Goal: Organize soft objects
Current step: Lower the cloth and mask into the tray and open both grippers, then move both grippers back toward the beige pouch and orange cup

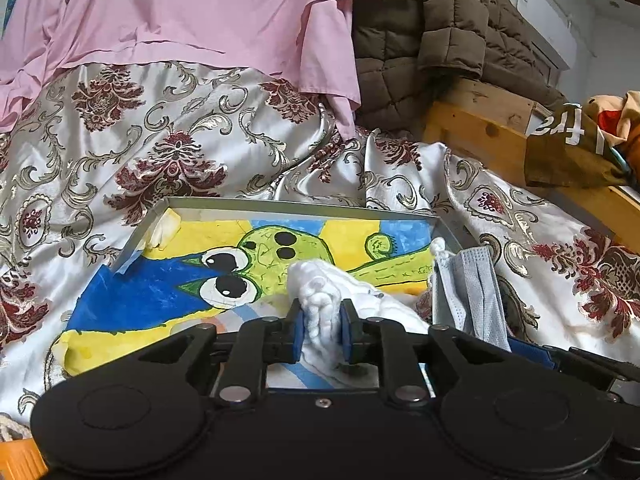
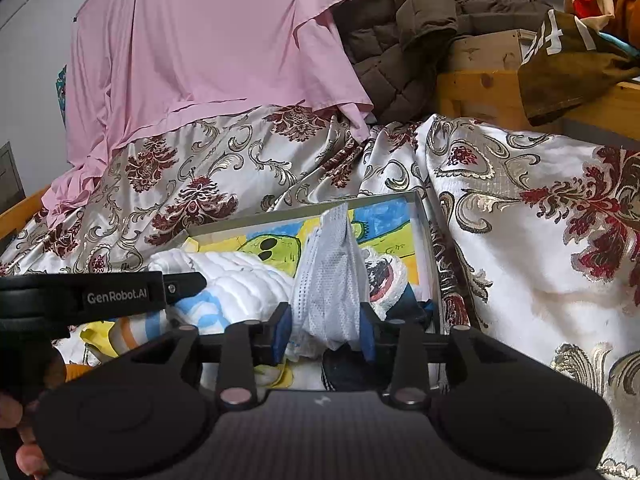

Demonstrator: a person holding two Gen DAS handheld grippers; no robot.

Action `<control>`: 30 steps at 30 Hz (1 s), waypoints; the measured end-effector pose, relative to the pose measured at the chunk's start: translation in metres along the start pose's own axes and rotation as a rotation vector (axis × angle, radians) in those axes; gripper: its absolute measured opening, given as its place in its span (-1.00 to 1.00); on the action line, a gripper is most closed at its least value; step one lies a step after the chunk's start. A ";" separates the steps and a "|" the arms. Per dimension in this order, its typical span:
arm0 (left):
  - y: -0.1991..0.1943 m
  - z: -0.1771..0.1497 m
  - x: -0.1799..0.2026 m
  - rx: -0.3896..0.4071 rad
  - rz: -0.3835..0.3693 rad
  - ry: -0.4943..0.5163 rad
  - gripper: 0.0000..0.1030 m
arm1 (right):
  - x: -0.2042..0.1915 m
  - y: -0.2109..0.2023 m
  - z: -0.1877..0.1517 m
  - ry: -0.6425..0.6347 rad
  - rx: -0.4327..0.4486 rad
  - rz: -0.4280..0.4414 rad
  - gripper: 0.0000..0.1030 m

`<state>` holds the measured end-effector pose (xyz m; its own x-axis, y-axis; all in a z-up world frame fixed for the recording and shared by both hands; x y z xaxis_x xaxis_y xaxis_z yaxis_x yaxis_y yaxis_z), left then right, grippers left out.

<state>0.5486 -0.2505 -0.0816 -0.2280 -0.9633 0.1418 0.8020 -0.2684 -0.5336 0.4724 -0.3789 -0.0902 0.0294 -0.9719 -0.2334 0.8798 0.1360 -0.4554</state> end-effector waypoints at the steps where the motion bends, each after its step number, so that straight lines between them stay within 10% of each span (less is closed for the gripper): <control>1: 0.000 0.000 -0.001 -0.002 0.004 -0.001 -0.56 | 0.000 0.000 0.000 0.000 0.000 0.001 -0.16; 20: -0.062 0.017 -0.016 0.109 -0.003 -0.076 0.45 | -0.002 -0.060 0.032 0.006 0.107 -0.046 0.80; 30: -0.141 0.019 -0.030 0.204 0.012 -0.105 0.86 | -0.027 -0.131 0.048 -0.025 0.203 -0.045 0.99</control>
<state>0.4523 -0.1835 0.0050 -0.1677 -0.9591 0.2281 0.9016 -0.2428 -0.3581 0.3788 -0.3795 0.0172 -0.0024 -0.9809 -0.1947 0.9581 0.0535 -0.2814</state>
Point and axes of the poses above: each gripper's, at about its wrist camera, not at the fingertips, and y roughly the way its jaws point, x to its right, z to its top, the point moved 10 cm from there along y, roughly the way its jaws point, and after that the axes turned 3 degrees about z, right-handed, at the moved point
